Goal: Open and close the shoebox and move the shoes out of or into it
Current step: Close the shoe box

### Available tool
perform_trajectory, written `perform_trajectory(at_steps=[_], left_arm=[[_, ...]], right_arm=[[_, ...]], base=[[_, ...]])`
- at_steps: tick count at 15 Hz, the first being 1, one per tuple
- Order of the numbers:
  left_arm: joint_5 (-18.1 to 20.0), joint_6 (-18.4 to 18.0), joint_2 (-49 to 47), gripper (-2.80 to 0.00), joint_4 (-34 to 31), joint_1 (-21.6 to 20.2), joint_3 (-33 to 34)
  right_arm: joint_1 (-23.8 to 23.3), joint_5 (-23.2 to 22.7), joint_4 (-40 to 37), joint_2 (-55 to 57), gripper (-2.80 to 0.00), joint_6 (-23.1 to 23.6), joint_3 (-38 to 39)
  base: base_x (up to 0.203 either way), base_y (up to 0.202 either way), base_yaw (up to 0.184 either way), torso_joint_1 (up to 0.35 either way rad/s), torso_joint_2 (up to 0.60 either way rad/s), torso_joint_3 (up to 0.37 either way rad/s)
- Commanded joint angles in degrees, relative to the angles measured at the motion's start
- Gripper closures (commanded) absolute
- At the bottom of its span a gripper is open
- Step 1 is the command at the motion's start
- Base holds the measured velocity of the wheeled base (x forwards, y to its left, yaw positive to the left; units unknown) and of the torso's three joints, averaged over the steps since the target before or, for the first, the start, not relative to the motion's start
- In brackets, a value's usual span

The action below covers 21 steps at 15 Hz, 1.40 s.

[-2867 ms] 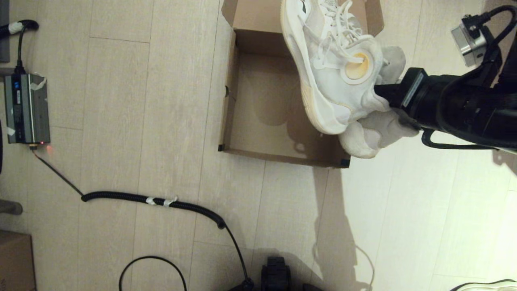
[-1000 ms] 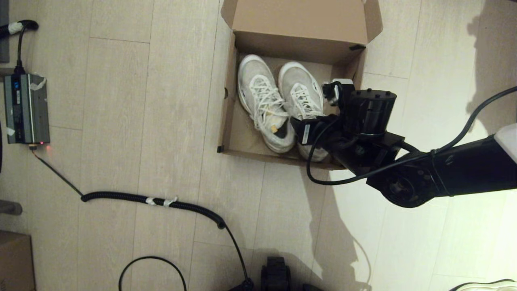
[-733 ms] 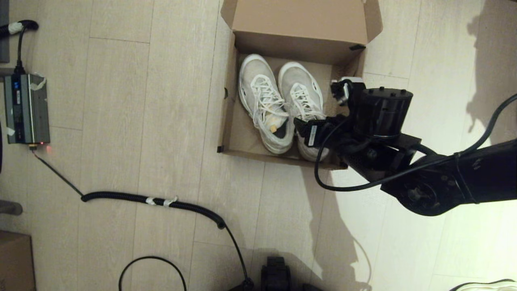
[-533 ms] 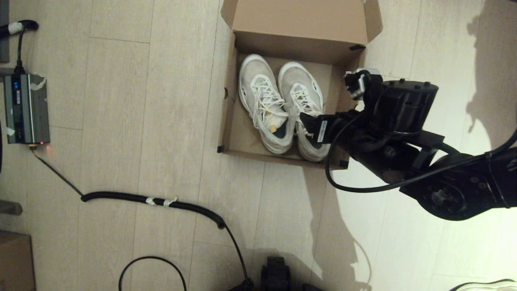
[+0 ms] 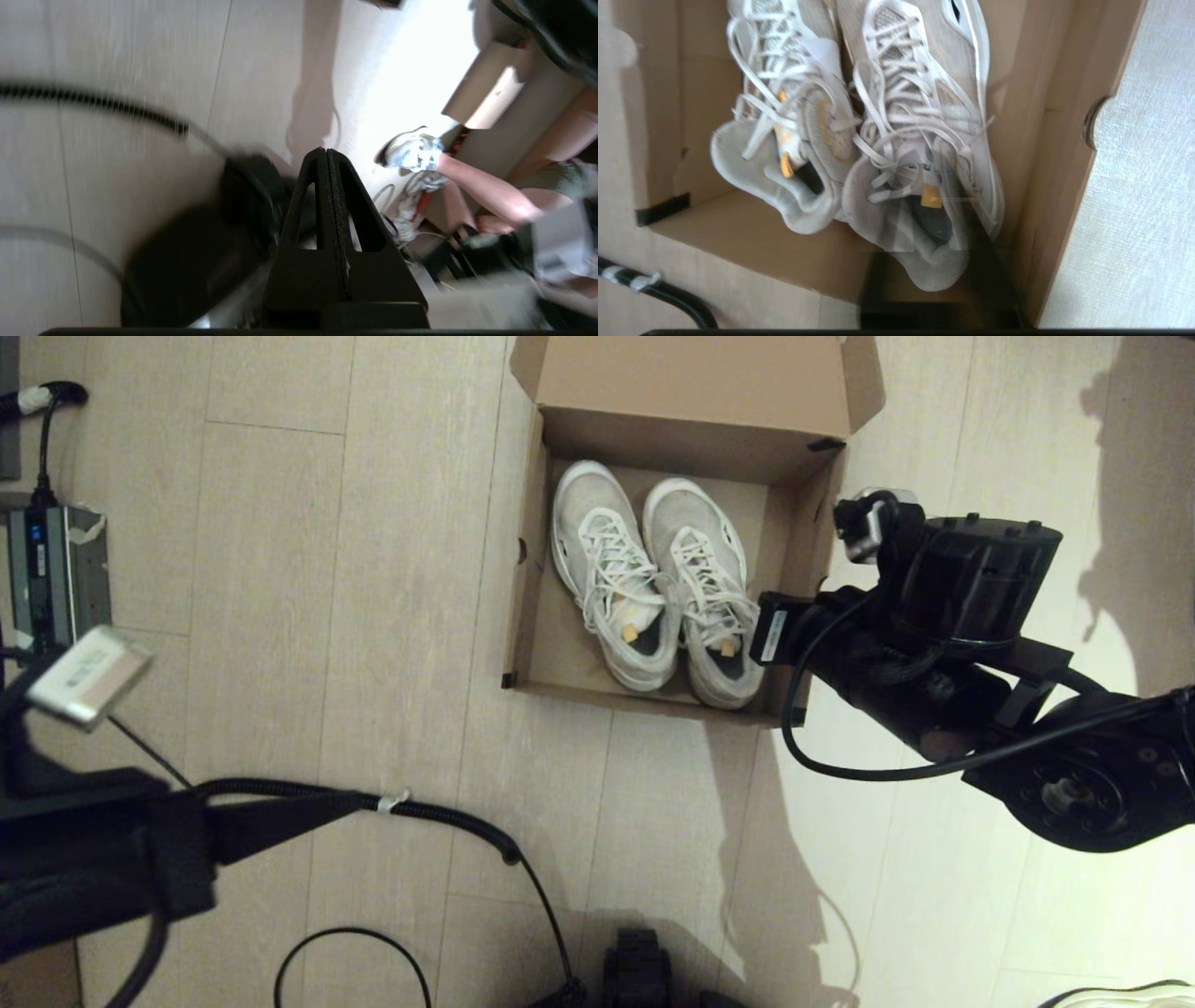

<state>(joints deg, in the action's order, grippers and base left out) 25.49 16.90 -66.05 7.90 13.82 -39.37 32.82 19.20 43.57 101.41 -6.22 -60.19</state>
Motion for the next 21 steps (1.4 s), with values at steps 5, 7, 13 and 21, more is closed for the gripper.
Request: perform_trajectory(at_steps=[5,7,13,21], left_arm=[[-8.8,0.4,-30.6,0.0,9.2,8.5,-17.0],[-9.9,-1.6,-35.2,0.0,9.7,9.6,-24.1],[-16.7,-10.4,-40.1,0.0,9.9,13.2,-33.5],[-19.1,-10.3,-37.4,0.0,9.9,11.0,-29.6]], right_arm=[[-0.7,-0.1,5.5,4.1,0.0,0.7,3.2],[-0.7,0.1,8.5,4.8,0.0,2.6,3.1],[-0.7,0.2,9.1,4.1,0.0,3.0,8.1],[-1.0,0.8,9.7,0.7,0.0,2.6,14.2]], base=[[0.0,0.0,0.0,0.0,0.0,0.0],[0.0,0.0,0.0,0.0,0.0,0.0],[0.0,0.0,0.0,0.0,0.0,0.0],[0.0,0.0,0.0,0.0,0.0,0.0]])
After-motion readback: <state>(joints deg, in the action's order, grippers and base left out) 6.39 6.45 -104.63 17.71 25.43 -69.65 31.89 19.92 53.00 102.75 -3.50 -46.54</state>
